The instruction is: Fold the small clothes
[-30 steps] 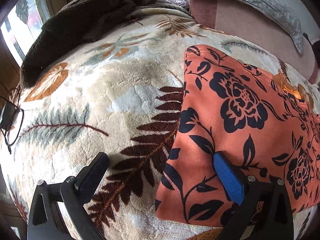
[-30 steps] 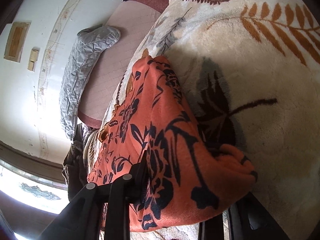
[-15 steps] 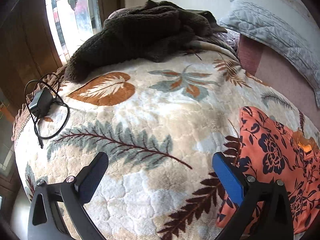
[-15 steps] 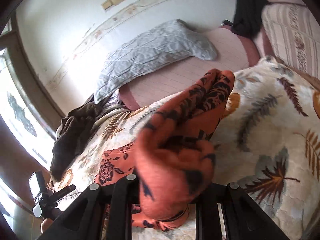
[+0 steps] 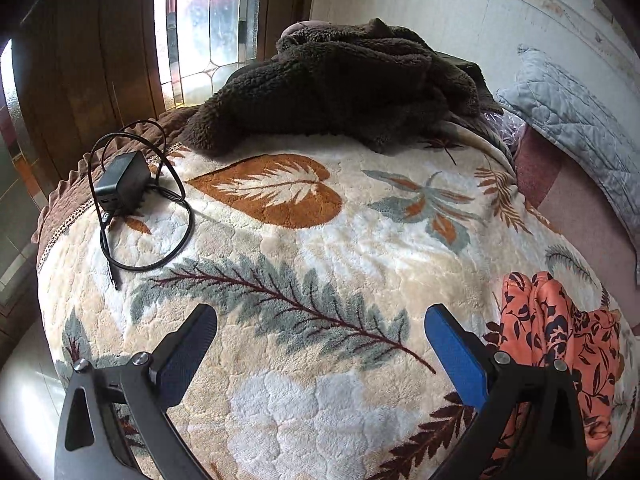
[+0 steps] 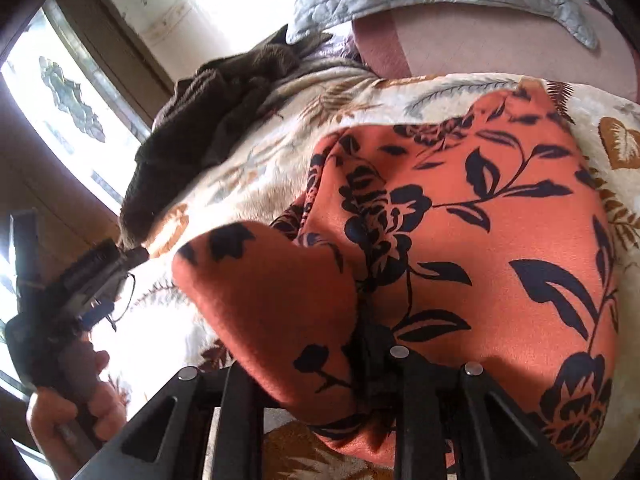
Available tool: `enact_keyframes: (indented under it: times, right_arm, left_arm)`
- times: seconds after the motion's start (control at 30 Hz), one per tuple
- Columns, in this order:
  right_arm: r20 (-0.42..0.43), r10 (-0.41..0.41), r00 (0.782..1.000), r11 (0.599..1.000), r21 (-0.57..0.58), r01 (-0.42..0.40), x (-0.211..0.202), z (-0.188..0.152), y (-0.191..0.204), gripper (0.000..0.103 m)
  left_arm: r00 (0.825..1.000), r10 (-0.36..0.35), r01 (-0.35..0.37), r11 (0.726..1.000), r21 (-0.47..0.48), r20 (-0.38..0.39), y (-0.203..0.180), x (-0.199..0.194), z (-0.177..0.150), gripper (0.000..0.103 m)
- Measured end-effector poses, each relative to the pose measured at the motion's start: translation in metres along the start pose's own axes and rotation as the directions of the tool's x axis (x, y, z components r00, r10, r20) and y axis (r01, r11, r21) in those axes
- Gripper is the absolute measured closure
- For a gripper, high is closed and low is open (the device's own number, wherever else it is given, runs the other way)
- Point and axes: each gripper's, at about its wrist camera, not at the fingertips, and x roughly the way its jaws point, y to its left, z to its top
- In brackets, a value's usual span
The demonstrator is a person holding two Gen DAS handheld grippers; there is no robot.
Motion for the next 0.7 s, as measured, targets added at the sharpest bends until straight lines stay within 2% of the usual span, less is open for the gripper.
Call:
enact_keyframes:
  times: [0.03,0.07,0.1,0.13,0.2,0.27,0.33,0.4,0.43,0.5,0.53,0.57,0.6,0.7]
  right_arm:
    - [0.020,-0.002,1.000,1.000,-0.020,0.002,-0.002,-0.003,0.003,0.071]
    - [0.032,0.022,0.999,0.999,-0.042,-0.021,-0.006,-0.006,0.004,0.051]
    - [0.020,0.079,0.997,0.995,-0.059,-0.078,-0.011,-0.007,0.005,0.024]
    - [0.005,0.129,0.992,0.989,-0.069,-0.128,-0.014,-0.008,0.006,0.019]
    - [-0.009,0.178,0.984,0.980,-0.090,-0.178,-0.028,-0.011,0.004,0.018]
    - [0.010,0.195,0.981,0.975,-0.107,-0.192,-0.044,-0.018,0.000,0.019]
    - [0.066,0.191,0.979,0.978,-0.096,-0.184,-0.060,-0.019,-0.012,0.027]
    - [0.117,0.170,0.979,0.985,-0.057,-0.164,-0.073,-0.016,-0.028,0.045]
    - [0.145,0.147,0.979,0.989,-0.035,-0.143,-0.080,-0.015,-0.039,0.047]
    - [0.187,0.087,0.978,0.996,0.008,-0.090,-0.094,-0.012,-0.060,0.061]
    - [0.194,0.062,0.979,0.997,0.038,-0.071,-0.098,-0.009,-0.069,0.064]
    - [0.197,0.042,0.979,0.996,0.074,-0.057,-0.098,-0.007,-0.079,0.064]
    - [0.193,0.033,0.981,0.993,0.107,-0.055,-0.097,-0.005,-0.088,0.064]
    - [0.129,0.023,0.991,0.985,0.167,-0.044,-0.079,-0.008,-0.106,0.065]
  left_arm:
    - [1.000,-0.008,0.008,1.000,0.007,0.002,-0.002,-0.001,0.000,0.000]
    - [1.000,-0.020,0.020,1.000,0.012,0.006,-0.003,-0.002,0.000,0.000]
    - [0.999,-0.037,0.037,0.999,0.017,0.013,-0.005,-0.003,0.001,0.000]
    - [0.998,-0.058,0.058,0.998,0.023,0.021,-0.007,-0.006,0.001,0.000]
    - [0.994,-0.106,0.104,0.994,0.038,0.040,-0.013,-0.013,0.000,0.000]
    - [0.983,-0.174,0.170,0.983,0.063,0.061,-0.021,-0.022,-0.001,0.000]
    - [0.969,-0.235,0.225,0.967,0.116,0.079,-0.035,-0.033,-0.006,0.000]
    - [0.956,-0.273,0.250,0.949,0.193,0.103,-0.052,-0.045,-0.013,0.000]
    - [0.951,-0.287,0.255,0.939,0.231,0.116,-0.060,-0.051,-0.018,0.000]
    - [0.937,-0.326,0.276,0.912,0.302,0.126,-0.077,-0.060,-0.029,0.000]
    - [0.931,-0.341,0.283,0.898,0.338,0.127,-0.086,-0.065,-0.034,0.000]
    - [0.930,-0.344,0.275,0.884,0.377,0.127,-0.096,-0.067,-0.040,0.000]
    - [0.937,-0.324,0.245,0.877,0.413,0.131,-0.105,-0.068,-0.047,0.000]
    - [0.970,-0.217,0.135,0.852,0.506,0.107,-0.128,-0.052,-0.063,0.000]
